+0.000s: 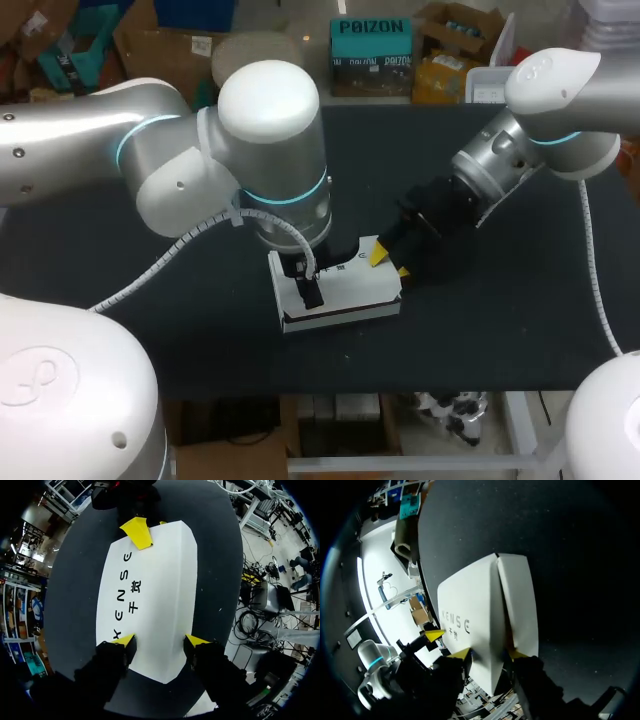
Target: Assemble the packaging by folding the flat box into shape, placing the metal phone stand inside, and closing the box properly
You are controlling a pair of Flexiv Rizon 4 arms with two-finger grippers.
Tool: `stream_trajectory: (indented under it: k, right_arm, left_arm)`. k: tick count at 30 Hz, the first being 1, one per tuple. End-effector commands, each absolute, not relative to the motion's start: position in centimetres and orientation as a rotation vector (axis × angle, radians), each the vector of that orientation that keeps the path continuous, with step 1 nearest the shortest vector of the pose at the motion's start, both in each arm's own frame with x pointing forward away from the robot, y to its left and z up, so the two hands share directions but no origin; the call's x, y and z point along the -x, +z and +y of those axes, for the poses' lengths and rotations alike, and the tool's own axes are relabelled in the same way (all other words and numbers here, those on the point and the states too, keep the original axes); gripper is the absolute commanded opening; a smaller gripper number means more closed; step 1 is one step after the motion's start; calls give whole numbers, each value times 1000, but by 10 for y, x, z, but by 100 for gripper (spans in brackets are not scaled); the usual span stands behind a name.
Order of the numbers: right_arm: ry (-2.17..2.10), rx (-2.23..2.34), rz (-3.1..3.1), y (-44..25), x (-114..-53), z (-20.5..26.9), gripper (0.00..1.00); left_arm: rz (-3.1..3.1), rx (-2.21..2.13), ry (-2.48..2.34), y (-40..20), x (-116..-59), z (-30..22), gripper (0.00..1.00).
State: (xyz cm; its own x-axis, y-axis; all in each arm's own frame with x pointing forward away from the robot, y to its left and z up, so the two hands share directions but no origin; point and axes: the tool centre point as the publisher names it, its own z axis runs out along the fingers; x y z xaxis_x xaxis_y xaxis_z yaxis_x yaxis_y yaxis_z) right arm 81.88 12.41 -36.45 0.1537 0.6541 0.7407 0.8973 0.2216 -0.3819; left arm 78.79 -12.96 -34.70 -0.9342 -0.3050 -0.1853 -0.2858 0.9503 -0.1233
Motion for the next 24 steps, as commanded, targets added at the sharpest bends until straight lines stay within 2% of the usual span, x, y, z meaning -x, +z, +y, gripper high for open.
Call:
stream_trajectory:
  k: [1, 7, 9, 19, 24]
  right_arm:
    - [-327, 1502, -1571, -366, -821, 125, 45]
    - [-327, 1502, -1571, -366, -821, 125, 45]
    - [-327, 1502, -1571, -366, -821, 125, 44]
    - [-327, 1502, -1571, -366, -821, 125, 44]
    - [-327, 1502, -1571, -366, -821, 125, 44]
  left_arm:
    - [2875, 450, -118, -348, -787, -131, 60]
    - [2848, 439, -86, -350, -791, -133, 57]
    - [2840, 441, -81, -350, -791, -134, 49]
    - [2790, 430, -49, -351, -795, -137, 49]
    - [2765, 430, -48, -352, -795, -137, 42]
